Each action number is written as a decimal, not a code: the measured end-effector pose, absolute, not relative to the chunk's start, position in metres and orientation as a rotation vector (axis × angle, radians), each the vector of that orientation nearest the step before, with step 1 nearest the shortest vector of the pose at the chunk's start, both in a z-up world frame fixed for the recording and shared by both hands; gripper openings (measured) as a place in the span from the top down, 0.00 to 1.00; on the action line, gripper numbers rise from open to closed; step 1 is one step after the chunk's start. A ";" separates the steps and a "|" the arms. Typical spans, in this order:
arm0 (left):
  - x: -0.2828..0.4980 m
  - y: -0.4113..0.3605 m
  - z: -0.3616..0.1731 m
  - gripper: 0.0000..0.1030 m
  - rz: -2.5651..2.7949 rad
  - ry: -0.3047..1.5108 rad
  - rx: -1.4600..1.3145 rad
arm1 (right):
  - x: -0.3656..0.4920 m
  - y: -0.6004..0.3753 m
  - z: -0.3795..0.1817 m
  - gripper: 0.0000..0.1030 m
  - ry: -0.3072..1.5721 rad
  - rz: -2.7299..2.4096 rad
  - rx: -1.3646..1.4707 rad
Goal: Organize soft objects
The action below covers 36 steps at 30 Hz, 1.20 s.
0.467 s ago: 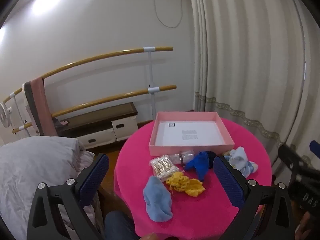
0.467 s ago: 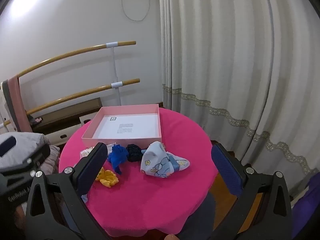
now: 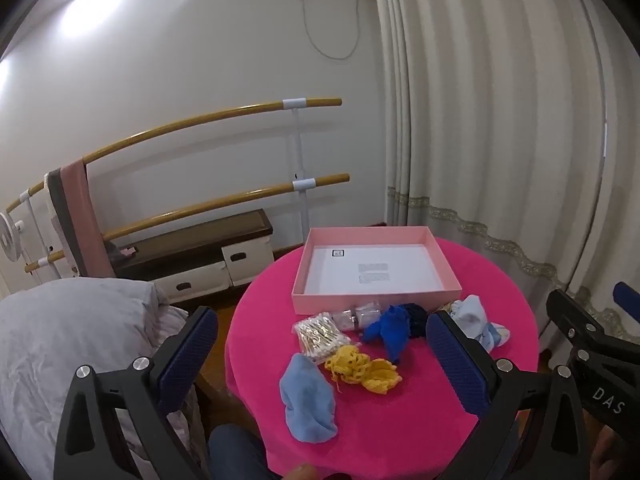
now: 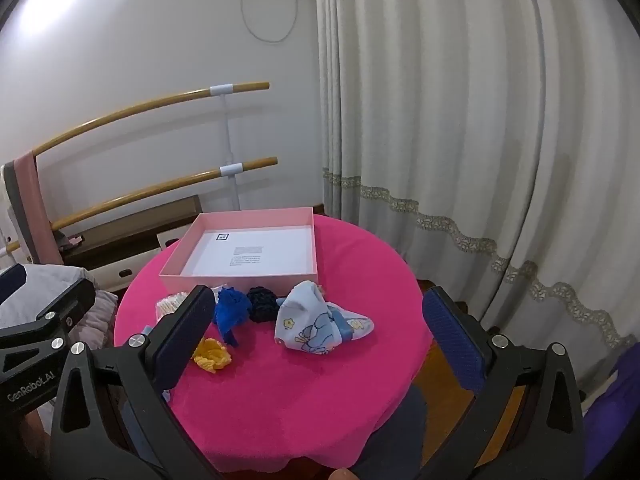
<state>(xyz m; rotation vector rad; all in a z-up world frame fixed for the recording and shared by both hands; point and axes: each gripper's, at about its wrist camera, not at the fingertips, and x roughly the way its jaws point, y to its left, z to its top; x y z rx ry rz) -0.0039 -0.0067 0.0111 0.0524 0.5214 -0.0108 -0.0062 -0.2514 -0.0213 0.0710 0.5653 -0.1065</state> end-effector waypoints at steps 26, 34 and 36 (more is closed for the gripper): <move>-0.012 -0.011 0.006 0.00 -0.014 0.520 0.059 | -0.007 -0.248 -0.021 0.00 0.569 -0.106 0.060; -0.010 -0.011 0.006 0.00 -0.014 0.520 0.059 | -0.007 -0.248 -0.022 0.00 0.571 -0.105 0.060; -0.010 -0.011 0.005 0.00 -0.013 0.520 0.060 | -0.007 -0.248 -0.022 0.00 0.569 -0.107 0.060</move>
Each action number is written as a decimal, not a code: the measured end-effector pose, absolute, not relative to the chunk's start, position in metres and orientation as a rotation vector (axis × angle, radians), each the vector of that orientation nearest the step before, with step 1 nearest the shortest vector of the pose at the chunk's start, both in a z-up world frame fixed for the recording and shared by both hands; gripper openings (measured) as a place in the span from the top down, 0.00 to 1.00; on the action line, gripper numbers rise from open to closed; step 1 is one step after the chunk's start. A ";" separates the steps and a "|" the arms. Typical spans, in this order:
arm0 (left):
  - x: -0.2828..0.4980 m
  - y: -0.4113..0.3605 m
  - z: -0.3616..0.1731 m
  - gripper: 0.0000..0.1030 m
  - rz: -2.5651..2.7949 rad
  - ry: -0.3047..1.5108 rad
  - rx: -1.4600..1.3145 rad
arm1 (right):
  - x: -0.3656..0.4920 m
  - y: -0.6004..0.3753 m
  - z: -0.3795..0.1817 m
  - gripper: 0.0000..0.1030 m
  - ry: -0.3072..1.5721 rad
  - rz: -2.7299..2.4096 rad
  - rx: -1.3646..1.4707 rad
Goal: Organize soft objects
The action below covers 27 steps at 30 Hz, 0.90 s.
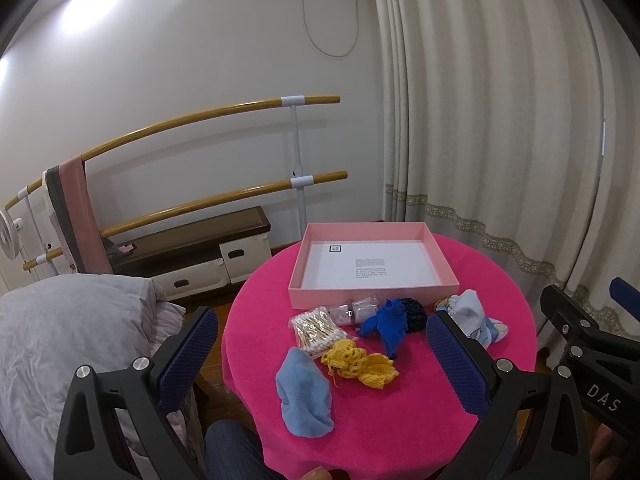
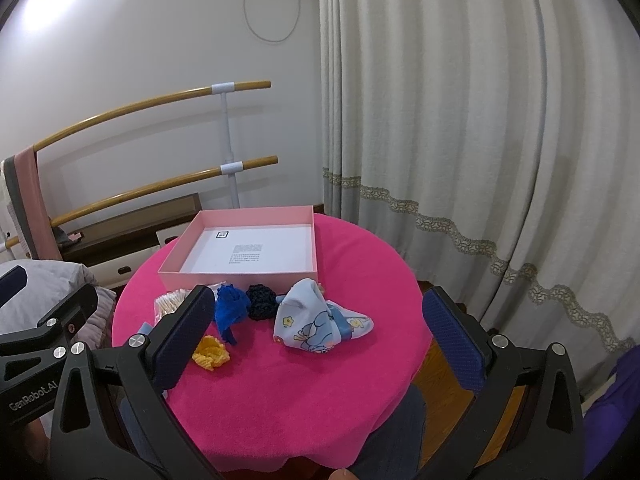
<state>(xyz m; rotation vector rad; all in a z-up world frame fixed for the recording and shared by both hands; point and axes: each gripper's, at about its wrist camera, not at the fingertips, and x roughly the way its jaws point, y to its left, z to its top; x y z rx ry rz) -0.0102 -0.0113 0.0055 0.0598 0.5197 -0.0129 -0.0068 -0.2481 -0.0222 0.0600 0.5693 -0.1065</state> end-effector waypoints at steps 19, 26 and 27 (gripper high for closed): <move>-0.010 -0.011 0.004 0.00 -0.011 0.514 0.056 | -0.006 -0.248 -0.022 0.00 0.570 -0.104 0.058; -0.010 -0.010 0.003 0.00 -0.016 0.520 0.058 | -0.005 -0.249 -0.024 0.00 0.576 -0.105 0.057; -0.010 -0.010 0.003 0.00 -0.016 0.521 0.059 | -0.005 -0.249 -0.024 0.00 0.575 -0.105 0.056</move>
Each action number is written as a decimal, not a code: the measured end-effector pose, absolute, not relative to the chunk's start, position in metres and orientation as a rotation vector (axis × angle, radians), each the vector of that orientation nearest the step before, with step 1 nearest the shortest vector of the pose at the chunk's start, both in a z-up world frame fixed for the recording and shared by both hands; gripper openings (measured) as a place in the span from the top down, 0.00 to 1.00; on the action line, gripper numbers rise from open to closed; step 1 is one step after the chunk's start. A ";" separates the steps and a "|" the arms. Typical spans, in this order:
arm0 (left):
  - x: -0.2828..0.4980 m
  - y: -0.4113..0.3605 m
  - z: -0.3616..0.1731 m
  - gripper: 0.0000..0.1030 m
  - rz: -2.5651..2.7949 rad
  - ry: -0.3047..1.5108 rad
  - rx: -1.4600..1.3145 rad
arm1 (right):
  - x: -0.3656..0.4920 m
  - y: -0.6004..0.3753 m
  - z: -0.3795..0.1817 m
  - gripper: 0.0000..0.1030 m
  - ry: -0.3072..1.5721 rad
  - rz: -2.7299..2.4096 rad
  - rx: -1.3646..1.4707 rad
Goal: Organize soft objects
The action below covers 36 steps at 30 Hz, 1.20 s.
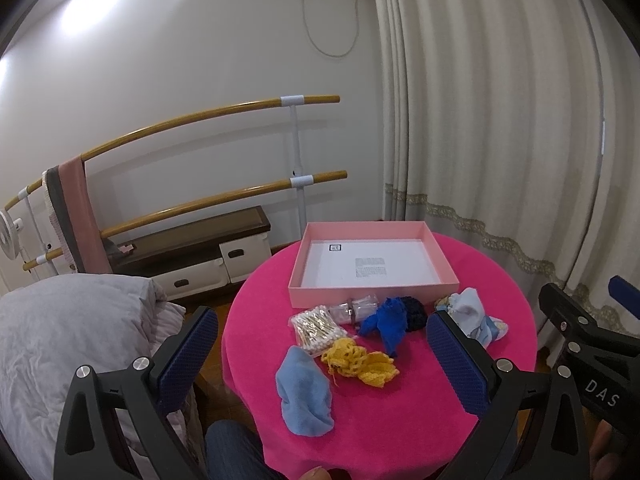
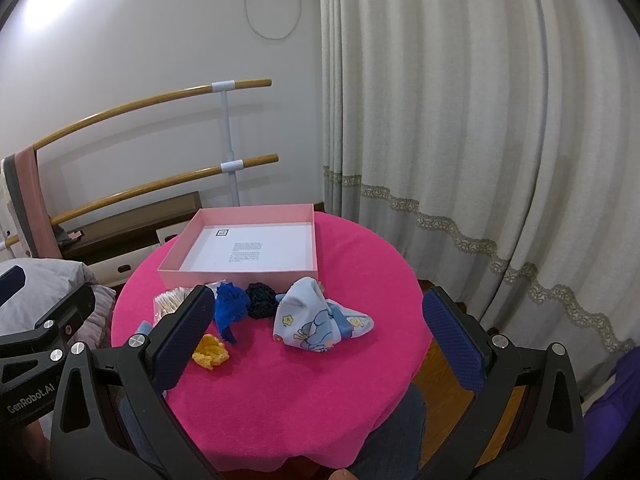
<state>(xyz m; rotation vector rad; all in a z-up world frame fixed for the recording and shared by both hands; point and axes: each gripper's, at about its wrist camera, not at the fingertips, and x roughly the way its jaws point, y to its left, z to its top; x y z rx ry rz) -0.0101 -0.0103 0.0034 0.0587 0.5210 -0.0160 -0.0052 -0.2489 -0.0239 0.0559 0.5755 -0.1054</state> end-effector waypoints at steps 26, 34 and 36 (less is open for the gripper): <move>0.071 -0.004 -0.080 0.00 -0.019 0.780 0.060 | 0.056 -0.266 -0.115 0.00 0.801 -0.105 0.064; 0.098 0.012 -0.124 0.00 -0.009 0.837 0.044 | 0.075 -0.266 -0.142 0.00 0.866 -0.097 0.063; 0.104 0.017 -0.132 0.00 -0.004 0.843 0.031 | 0.078 -0.266 -0.144 0.00 0.871 -0.098 0.068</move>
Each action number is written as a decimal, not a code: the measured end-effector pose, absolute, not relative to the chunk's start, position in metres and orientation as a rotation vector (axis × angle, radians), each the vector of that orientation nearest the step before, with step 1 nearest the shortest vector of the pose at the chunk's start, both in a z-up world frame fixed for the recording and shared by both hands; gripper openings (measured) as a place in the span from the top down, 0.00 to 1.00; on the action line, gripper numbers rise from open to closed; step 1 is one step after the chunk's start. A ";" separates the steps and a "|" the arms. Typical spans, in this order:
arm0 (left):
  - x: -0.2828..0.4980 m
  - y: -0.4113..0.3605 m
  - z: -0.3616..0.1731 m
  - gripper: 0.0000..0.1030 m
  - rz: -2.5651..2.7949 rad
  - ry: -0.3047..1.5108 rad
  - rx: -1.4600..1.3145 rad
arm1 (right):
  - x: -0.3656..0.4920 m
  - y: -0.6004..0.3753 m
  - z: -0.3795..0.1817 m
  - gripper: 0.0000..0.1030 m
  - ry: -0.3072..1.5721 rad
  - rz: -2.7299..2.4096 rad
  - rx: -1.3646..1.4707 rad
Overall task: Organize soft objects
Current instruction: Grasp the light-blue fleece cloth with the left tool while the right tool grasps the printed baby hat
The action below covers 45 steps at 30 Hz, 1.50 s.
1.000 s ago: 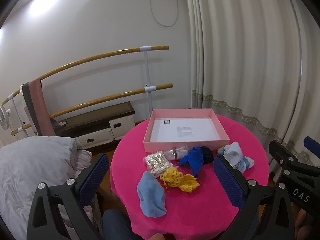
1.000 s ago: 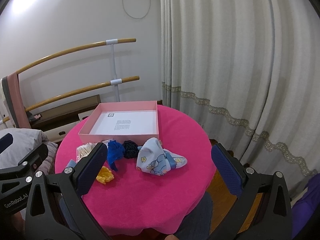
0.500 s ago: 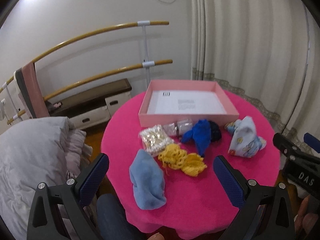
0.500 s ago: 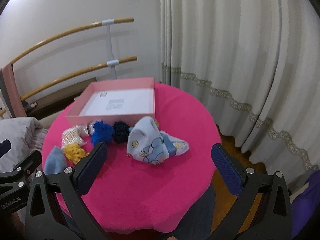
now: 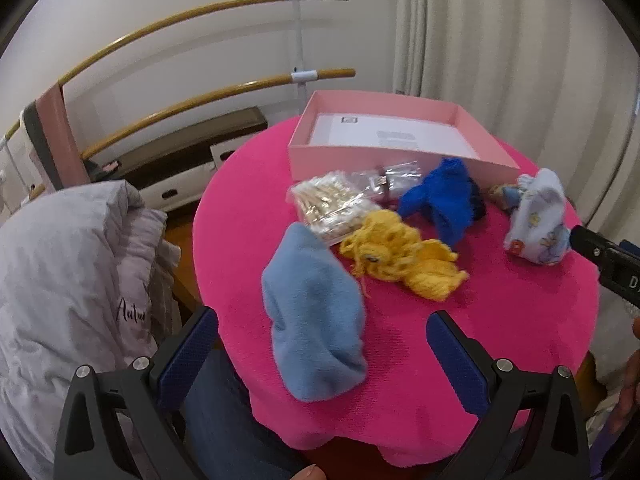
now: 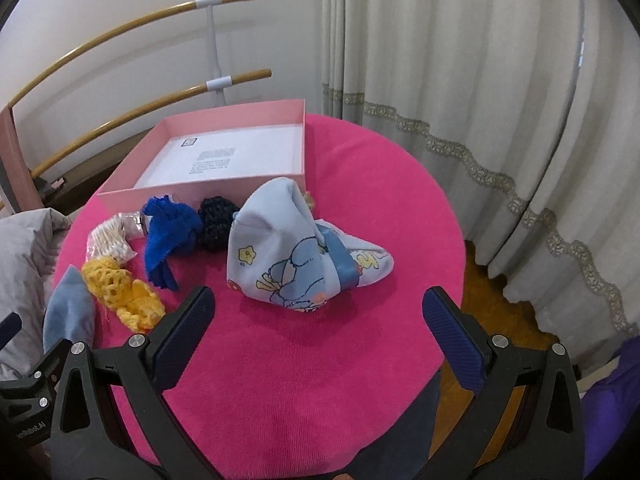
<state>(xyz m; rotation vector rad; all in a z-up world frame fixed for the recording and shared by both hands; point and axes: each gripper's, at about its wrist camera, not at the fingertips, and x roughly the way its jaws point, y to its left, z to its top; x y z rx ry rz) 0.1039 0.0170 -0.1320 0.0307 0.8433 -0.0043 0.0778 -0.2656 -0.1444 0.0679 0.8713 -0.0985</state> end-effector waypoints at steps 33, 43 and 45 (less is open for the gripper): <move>0.178 0.037 -0.195 0.69 -0.006 0.951 0.024 | 0.132 -0.256 -0.178 0.00 0.947 -0.090 0.038; 0.183 0.037 -0.183 0.74 -0.029 0.949 0.010 | 0.157 -0.251 -0.192 0.00 0.964 -0.083 0.004; 0.185 0.036 -0.182 0.74 -0.029 0.949 0.008 | 0.161 -0.249 -0.197 0.01 0.977 -0.090 -0.027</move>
